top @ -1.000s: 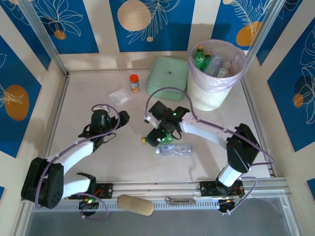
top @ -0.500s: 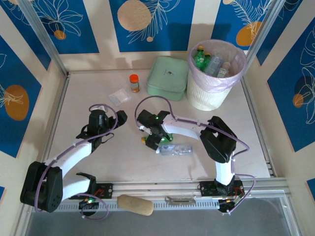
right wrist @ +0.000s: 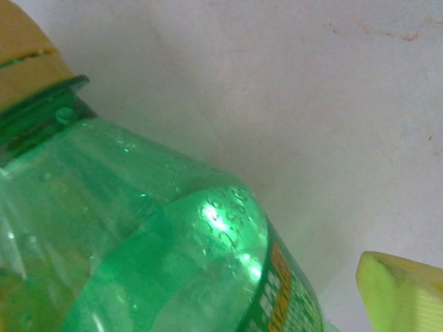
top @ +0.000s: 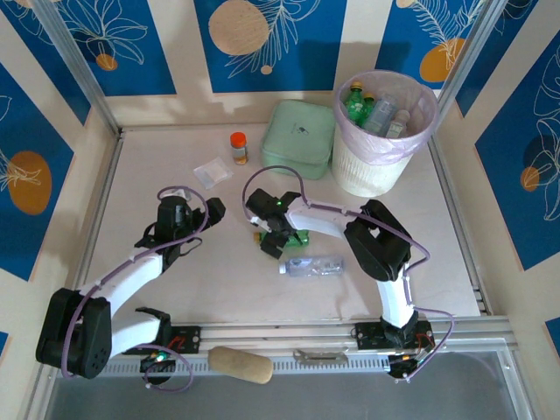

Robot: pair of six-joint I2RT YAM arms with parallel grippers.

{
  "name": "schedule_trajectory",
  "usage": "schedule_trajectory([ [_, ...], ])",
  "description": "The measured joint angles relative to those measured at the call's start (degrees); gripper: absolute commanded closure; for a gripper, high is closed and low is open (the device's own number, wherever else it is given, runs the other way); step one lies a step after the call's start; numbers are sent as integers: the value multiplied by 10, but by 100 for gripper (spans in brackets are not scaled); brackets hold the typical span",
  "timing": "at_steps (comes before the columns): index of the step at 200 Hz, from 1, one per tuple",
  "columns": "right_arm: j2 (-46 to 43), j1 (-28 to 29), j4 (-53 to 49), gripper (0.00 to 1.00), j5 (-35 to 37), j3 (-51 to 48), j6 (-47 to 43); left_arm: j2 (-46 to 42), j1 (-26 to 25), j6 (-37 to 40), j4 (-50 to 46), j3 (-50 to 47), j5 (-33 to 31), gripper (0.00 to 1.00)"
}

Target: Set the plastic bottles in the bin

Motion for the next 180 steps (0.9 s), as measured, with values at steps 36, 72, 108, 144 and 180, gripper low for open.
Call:
schedule_trajectory([
  [36, 5, -4, 2, 7, -6, 1, -5, -2, 0, -1, 0, 0, 0, 0],
  [72, 7, -5, 2, 14, -14, 2, -10, -2, 0, -1, 0, 0, 0, 0],
  [108, 9, -5, 1, 23, -23, 4, -17, -2, 0, -1, 0, 0, 0, 0],
  [144, 14, -8, 12, 36, -16, 10, -20, -2, 0, -1, 0, -2, 0, 0],
  [180, 17, -10, 17, 47, -11, 14, -30, -2, 0, -1, 0, -7, 0, 0],
])
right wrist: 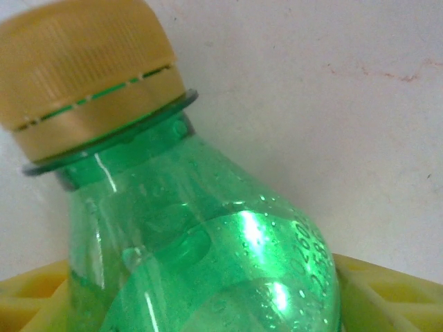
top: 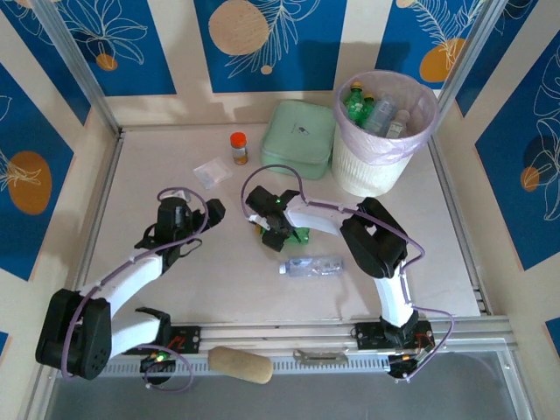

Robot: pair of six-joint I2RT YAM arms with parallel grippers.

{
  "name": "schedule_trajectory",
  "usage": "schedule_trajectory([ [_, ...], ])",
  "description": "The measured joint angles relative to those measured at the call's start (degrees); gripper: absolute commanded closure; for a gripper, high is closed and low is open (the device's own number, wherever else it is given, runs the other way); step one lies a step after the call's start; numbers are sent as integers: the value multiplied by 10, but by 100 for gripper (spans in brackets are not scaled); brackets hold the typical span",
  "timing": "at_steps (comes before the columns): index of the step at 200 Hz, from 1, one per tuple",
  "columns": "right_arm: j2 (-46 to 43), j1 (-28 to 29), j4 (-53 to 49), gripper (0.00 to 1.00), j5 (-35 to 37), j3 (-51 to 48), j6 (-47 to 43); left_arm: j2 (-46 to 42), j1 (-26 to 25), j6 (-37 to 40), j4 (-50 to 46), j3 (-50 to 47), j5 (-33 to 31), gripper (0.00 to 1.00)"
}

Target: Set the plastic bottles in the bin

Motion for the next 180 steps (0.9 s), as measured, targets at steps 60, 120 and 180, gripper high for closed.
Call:
schedule_trajectory([
  [60, 7, -5, 14, 55, 13, 12, -34, 0, 0, 0, 0, -1, 0, 0],
  [120, -1, -35, 22, 56, -4, 63, -38, -5, 0, 0, 0, -1, 0, 0],
  [180, -98, -89, 28, 58, -100, 104, 23, -9, 0, 10, 1, -1, 1, 0],
])
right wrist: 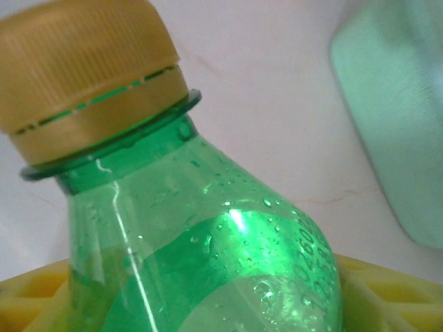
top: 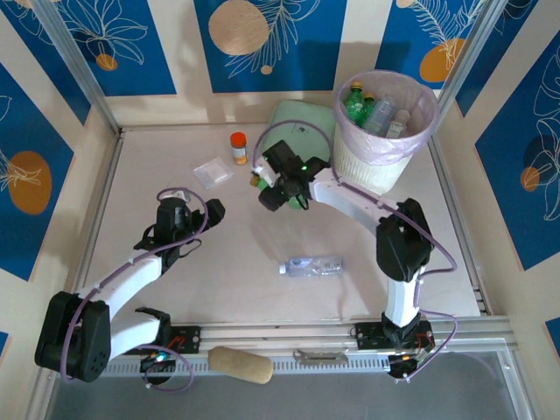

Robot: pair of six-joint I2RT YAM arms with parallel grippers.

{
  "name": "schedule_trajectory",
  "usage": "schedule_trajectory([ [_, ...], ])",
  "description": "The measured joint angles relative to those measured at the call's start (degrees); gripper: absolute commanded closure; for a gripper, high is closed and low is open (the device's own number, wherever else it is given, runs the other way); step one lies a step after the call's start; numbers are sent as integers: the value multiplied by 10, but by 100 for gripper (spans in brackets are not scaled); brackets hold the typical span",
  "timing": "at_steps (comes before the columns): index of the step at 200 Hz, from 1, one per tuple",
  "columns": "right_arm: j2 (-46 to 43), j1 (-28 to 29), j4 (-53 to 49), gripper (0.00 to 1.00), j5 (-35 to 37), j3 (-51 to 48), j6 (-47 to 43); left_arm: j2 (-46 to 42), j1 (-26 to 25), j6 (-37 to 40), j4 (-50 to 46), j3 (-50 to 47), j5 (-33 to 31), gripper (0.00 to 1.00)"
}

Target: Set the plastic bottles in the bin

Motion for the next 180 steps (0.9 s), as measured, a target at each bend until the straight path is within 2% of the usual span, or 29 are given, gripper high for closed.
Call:
schedule_trajectory([
  [29, -53, -44, 12, 60, -82, 11, 56, 0, 0, 7, 15, 0, 15, 0],
  [62, -119, -124, 50, 60, -171, 0, 144, 1, 0, 10, 46, 0, 47, 0],
  [95, -182, -209, 94, 61, -228, -23, 233, 7, -9, 24, 66, 0, 71, 0],
  [143, -241, -340, 151, 61, -261, -38, 348, 35, -47, 53, 71, 11, 82, 0],
  [180, -253, -413, 158, 60, -238, -19, 383, 47, -92, 88, 66, 33, 79, 0],
])
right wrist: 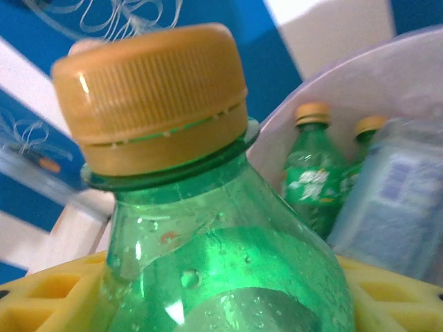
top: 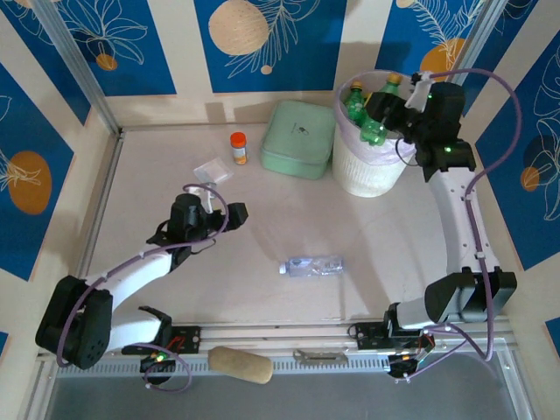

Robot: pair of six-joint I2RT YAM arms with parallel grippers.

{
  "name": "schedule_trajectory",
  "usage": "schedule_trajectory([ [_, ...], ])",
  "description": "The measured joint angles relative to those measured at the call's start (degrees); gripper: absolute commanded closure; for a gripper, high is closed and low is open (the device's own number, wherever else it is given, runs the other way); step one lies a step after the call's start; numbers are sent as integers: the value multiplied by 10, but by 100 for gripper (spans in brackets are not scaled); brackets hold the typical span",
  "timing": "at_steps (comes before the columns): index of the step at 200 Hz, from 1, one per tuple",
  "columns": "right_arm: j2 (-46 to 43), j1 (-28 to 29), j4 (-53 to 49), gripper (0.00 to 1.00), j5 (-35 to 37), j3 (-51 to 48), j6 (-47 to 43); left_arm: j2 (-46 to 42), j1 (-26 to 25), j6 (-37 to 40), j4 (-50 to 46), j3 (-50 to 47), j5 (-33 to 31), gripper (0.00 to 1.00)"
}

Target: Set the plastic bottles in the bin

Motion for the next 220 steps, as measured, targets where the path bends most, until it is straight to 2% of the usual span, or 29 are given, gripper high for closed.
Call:
schedule_trajectory([
  [78, 54, -50, -15, 60, 96, 90, -5, 18, -48, 40, -28, 27, -15, 0],
  [166, 132, -51, -84, 56, 130, 123, -20, 23, -57, 41, -40, 32, -20, 0],
  [188, 141, -51, -92, 50, 132, 123, -21, 26, -58, 41, -41, 32, -20, 0],
  [220, 149, -51, -101, 29, 143, 123, -21, 26, -61, 41, -41, 33, -21, 0],
])
